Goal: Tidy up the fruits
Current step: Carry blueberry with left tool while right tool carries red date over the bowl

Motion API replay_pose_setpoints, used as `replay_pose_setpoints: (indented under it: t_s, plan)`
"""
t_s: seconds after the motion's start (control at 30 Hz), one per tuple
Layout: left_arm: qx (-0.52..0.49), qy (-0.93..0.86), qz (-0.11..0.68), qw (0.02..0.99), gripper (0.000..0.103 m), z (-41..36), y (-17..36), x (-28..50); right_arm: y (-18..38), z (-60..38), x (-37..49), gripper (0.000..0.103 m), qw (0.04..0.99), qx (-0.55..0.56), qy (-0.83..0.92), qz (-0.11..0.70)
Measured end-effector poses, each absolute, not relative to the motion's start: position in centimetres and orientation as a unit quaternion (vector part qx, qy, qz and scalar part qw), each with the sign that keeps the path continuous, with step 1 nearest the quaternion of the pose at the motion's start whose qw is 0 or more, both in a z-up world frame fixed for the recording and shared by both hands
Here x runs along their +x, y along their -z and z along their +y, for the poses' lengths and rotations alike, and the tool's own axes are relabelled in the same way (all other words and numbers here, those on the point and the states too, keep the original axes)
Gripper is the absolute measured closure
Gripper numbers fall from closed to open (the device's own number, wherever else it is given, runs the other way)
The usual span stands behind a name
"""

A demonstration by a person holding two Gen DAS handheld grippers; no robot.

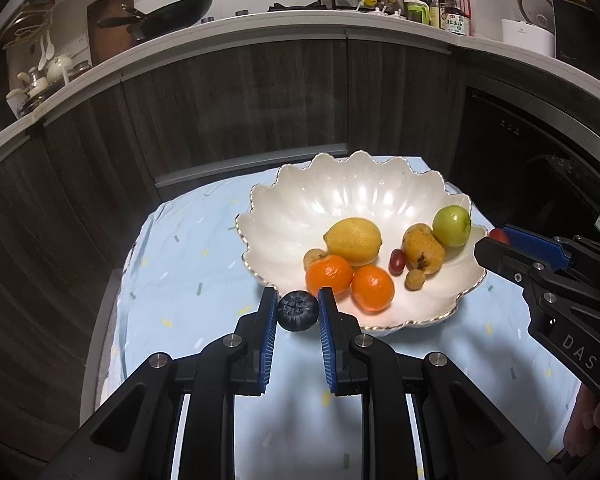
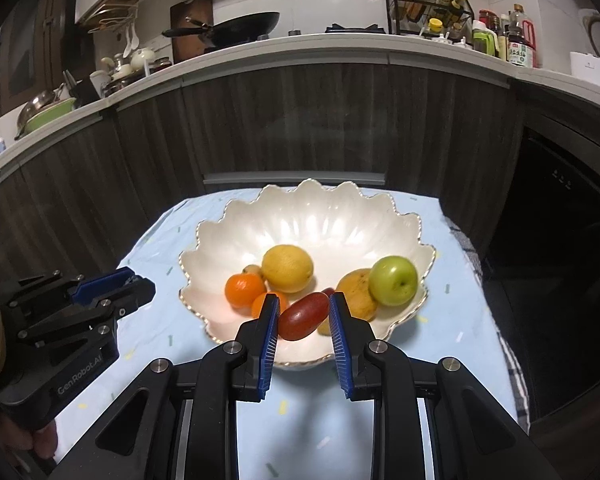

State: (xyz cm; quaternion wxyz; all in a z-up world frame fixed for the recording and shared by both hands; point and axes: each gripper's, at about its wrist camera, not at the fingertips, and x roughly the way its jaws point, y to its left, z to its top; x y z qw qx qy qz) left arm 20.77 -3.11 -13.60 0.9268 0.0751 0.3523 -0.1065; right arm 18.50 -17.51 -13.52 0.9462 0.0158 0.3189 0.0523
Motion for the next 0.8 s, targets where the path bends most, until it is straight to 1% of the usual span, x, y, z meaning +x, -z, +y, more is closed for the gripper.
replay_pose_setpoints:
  t_s: [0.8]
  plan:
    - [0.066,0.104,0.344,0.931,0.082,-5.0,12.7,25.6,12.7,-20.0,22.9,0.076,0.952,0.014,-0.034,0.304]
